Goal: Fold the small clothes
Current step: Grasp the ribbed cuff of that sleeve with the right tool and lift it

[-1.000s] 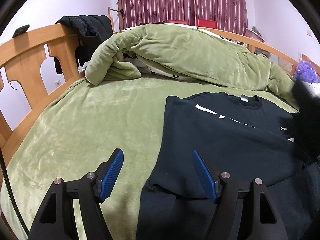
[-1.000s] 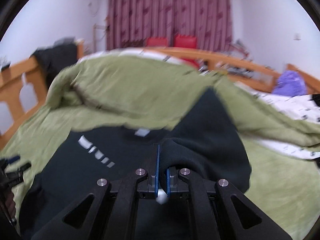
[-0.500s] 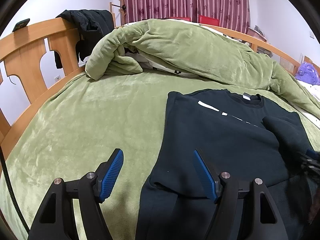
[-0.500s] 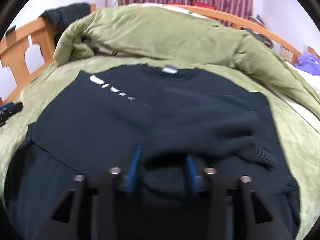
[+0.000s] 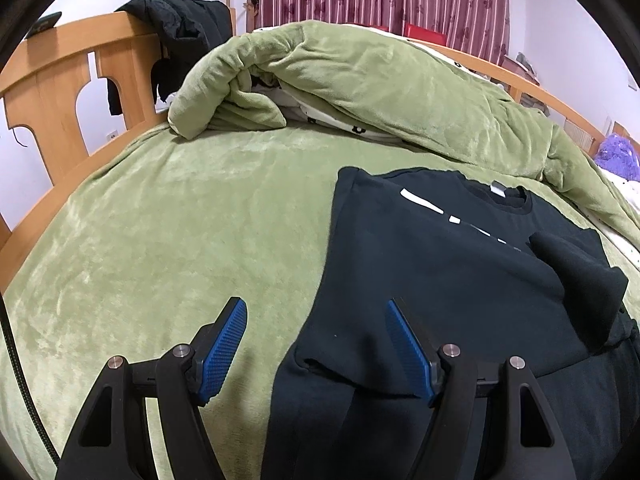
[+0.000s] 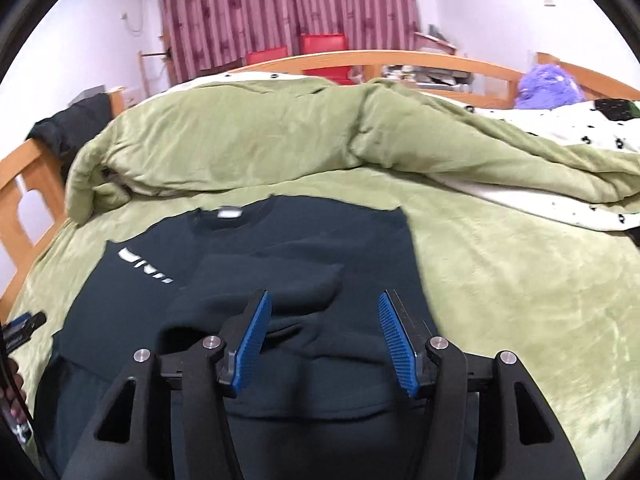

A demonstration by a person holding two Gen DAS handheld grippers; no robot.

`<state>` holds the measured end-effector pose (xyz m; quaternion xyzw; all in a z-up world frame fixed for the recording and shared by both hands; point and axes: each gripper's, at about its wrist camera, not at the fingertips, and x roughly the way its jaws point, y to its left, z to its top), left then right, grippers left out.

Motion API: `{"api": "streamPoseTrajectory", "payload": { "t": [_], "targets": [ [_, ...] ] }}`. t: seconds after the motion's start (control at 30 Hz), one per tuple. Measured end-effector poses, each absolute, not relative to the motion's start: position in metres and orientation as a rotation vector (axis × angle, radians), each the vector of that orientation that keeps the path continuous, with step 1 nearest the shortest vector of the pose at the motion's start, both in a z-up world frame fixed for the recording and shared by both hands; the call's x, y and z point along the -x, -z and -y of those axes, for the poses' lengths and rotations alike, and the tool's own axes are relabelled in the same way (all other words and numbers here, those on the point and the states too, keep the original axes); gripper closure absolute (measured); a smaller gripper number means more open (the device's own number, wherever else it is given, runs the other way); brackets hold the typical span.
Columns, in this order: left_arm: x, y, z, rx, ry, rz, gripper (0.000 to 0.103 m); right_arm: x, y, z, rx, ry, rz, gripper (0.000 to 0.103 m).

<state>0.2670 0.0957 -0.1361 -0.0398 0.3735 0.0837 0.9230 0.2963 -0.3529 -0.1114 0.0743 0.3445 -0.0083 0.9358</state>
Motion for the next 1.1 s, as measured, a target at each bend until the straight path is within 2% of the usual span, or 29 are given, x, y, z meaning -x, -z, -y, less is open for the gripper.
{"api": "streamPoseTrajectory", "payload": {
  "t": [0.07,0.17,0.33,0.43,0.47,0.53,0.57,0.63,0.7,0.9,1.1],
  "targets": [
    [-0.266,0.138,-0.093,0.065,-0.170,-0.769,0.033,-0.306,0.116,0.359,-0.161,0.026,-0.725,0.047],
    [-0.265,0.139,-0.089,0.056,-0.161,-0.769,0.033,-0.326,0.139,0.368,-0.198,0.048,-0.787,0.035],
    [-0.266,0.139,-0.085,0.036,-0.149,-0.771,0.033,-0.346,0.191,0.376,-0.266,0.117,-0.897,0.034],
    [-0.266,0.139,-0.084,0.035,-0.139,-0.774,0.033,-0.346,0.205,0.378,-0.313,0.125,-0.894,0.034],
    [-0.265,0.139,-0.084,0.033,-0.139,-0.774,0.033,-0.347,0.206,0.377,-0.316,0.126,-0.897,0.036],
    [-0.265,0.139,-0.084,0.033,-0.139,-0.774,0.033,-0.348,0.206,0.376,-0.335,0.078,-0.895,0.057],
    [-0.265,0.139,-0.084,0.035,-0.138,-0.773,0.033,-0.348,0.206,0.375,-0.331,0.082,-0.895,0.058],
    [-0.265,0.139,-0.083,0.040,-0.140,-0.770,0.033,-0.347,0.205,0.371,-0.313,0.077,-0.888,0.076],
    [-0.264,0.136,-0.084,0.046,-0.137,-0.764,0.033,-0.347,0.201,0.367,-0.302,0.061,-0.884,0.081],
    [-0.260,0.125,-0.098,0.055,-0.158,-0.743,0.033,-0.339,0.157,0.347,-0.271,0.025,-0.810,0.082],
    [-0.253,0.119,-0.118,0.084,-0.168,-0.732,0.032,-0.321,0.090,0.303,-0.240,-0.052,-0.689,0.082]
  ]
}}
